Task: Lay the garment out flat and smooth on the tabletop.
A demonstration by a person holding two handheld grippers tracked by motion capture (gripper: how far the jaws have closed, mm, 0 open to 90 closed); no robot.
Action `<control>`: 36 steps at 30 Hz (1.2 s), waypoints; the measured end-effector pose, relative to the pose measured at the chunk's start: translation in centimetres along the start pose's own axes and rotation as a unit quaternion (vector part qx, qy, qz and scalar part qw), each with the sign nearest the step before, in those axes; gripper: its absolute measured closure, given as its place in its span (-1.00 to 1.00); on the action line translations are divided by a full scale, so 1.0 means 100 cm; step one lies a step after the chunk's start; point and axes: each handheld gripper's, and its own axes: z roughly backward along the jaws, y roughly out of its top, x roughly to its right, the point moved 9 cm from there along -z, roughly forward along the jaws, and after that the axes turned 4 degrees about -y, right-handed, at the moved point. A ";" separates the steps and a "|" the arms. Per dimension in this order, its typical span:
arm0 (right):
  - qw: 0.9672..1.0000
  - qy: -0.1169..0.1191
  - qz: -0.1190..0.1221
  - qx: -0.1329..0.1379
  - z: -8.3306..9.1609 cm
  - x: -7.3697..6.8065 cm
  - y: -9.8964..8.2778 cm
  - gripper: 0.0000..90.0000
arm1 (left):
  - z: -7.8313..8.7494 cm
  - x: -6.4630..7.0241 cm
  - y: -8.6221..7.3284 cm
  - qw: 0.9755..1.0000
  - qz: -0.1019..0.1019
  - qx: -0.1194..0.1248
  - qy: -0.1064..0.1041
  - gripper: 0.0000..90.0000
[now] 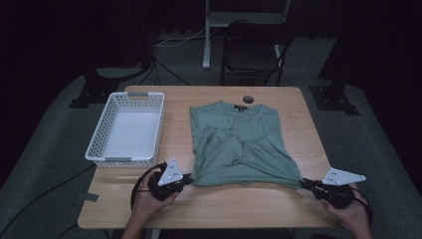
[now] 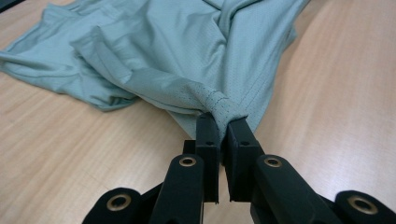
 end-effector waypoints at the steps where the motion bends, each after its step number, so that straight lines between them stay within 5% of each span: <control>1: 1.000 0.001 0.000 -0.001 0.001 -0.002 -0.001 0.88 | 0.000 0.002 -0.001 1.000 0.000 -0.001 -0.001 0.91; 17: 1.000 0.016 -0.002 -0.017 0.022 -0.028 -0.027 0.87 | 0.020 0.035 -0.018 1.000 -0.002 -0.020 -0.022 0.83; 23: 1.000 0.017 -0.016 0.000 0.018 -0.020 -0.021 0.58 | 0.015 0.018 -0.020 1.000 0.021 -0.010 -0.005 0.56; 29: 0.999 -0.008 -0.030 0.020 0.005 0.000 -0.006 0.49 | -0.003 -0.004 -0.017 0.999 0.034 -0.017 0.014 0.44; 32: 0.999 -0.028 -0.026 -0.001 -0.010 0.010 -0.005 0.47 | -0.015 -0.017 -0.018 0.998 0.041 -0.023 0.034 0.41; 36: 0.999 -0.034 -0.026 -0.023 -0.028 0.017 -0.006 0.45 | -0.028 -0.031 -0.020 0.997 0.064 -0.026 0.032 0.37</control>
